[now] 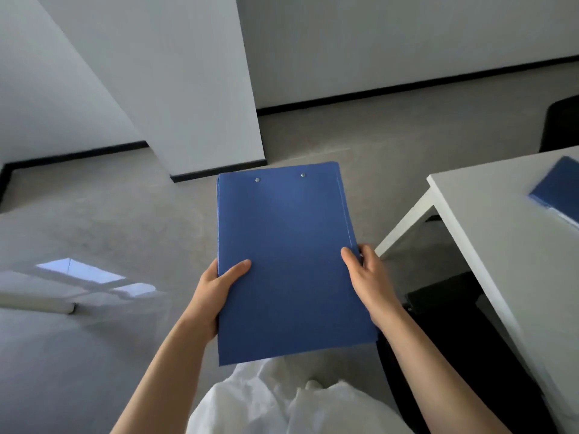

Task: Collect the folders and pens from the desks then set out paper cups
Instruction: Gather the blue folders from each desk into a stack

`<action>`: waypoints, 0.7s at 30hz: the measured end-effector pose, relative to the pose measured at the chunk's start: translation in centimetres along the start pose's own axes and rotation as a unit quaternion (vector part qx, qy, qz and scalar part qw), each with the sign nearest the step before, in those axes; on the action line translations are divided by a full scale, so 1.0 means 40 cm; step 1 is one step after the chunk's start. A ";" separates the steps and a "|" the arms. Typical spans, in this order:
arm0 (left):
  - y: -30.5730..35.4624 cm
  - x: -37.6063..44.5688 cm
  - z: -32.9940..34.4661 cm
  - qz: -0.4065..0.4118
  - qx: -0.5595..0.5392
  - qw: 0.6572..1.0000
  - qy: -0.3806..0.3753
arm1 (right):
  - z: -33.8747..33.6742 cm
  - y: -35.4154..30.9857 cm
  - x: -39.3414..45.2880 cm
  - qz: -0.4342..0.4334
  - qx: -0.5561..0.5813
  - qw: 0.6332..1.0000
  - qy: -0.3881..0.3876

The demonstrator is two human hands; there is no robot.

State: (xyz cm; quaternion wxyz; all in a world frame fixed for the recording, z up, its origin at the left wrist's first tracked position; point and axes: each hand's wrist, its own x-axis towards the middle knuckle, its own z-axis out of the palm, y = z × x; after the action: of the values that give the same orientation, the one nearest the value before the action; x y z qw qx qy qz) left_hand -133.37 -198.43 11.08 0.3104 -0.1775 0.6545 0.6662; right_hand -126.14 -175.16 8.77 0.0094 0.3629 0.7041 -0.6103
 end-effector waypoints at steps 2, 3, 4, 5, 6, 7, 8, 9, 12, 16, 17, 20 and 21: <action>0.070 0.096 -0.006 -0.003 0.008 1.000 -0.022 | 0.032 -0.043 0.078 0.016 0.014 1.000 0.016; 0.104 0.137 -0.008 -0.006 0.015 0.999 -0.033 | 0.044 -0.064 0.111 0.026 0.021 0.999 0.019; 0.143 0.182 -0.009 -0.009 0.025 0.999 -0.047 | 0.058 -0.086 0.148 0.037 0.030 0.999 0.026; 0.181 0.225 -0.009 -0.012 0.032 0.998 -0.059 | 0.069 -0.109 0.182 0.048 0.038 0.998 0.034; 0.219 0.265 -0.009 -0.016 0.039 0.997 -0.070 | 0.078 -0.133 0.211 0.058 0.047 0.996 0.039; 0.264 0.312 -0.007 -0.021 0.051 0.995 -0.082 | 0.088 -0.159 0.241 0.069 0.058 0.995 0.047; 0.314 0.362 -0.001 -0.024 0.064 0.993 -0.098 | 0.098 -0.185 0.275 0.076 0.073 0.993 0.059; 0.353 0.402 0.007 -0.026 0.075 0.991 -0.111 | 0.104 -0.204 0.300 0.080 0.080 0.991 0.070; 0.440 0.504 0.046 -0.036 0.097 0.985 -0.140 | 0.105 -0.243 0.364 0.080 0.087 0.988 0.098; 0.522 0.632 0.155 -0.057 0.119 0.972 -0.194 | 0.065 -0.279 0.457 0.110 0.132 0.974 0.147; 0.535 0.657 0.184 -0.057 0.123 0.970 -0.201 | 0.051 -0.286 0.477 0.113 0.141 0.971 0.157; 0.572 0.740 0.293 -0.067 0.138 0.961 -0.229 | -0.009 -0.300 0.553 0.123 0.176 0.958 0.191; 0.583 0.763 0.327 -0.065 0.141 0.960 -0.234 | -0.028 -0.304 0.578 0.124 0.182 0.955 0.198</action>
State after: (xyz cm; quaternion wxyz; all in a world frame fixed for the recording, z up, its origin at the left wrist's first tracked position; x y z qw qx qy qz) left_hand -168.93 -178.91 10.25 0.5192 -0.0132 0.6382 0.5683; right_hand -149.03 -162.52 8.88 -0.1208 0.5567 0.5178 -0.6382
